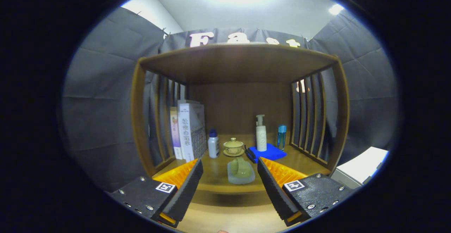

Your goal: Pull open the drawer, take out the items inside it, and place them on the countertop above the cabinet.

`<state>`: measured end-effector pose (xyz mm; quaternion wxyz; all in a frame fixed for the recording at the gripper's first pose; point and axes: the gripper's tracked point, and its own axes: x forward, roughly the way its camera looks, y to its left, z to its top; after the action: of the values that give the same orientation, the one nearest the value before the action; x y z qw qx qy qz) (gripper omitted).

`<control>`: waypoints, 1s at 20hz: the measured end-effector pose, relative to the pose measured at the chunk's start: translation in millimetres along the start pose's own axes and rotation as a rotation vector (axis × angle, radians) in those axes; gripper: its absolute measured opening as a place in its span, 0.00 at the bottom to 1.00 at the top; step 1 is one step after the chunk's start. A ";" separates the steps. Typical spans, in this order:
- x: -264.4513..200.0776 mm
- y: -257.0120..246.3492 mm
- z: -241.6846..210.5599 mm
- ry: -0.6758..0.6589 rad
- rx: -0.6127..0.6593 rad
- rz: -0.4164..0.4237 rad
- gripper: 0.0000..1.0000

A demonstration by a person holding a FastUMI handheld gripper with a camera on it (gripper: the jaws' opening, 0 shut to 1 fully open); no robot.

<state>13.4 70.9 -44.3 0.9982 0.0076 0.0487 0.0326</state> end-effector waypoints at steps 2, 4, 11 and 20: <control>-33.3 -7.0 -17.7 0.007 -0.037 -0.041 0.96; -58.5 -1.3 -33.6 0.005 -0.057 -0.038 0.96; -127.8 24.0 -118.7 0.111 -0.120 0.048 0.96; -128.1 -5.8 -182.3 0.236 -0.057 -0.039 0.95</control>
<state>-131.2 58.8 -213.4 0.9859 -0.0256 0.1649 0.0150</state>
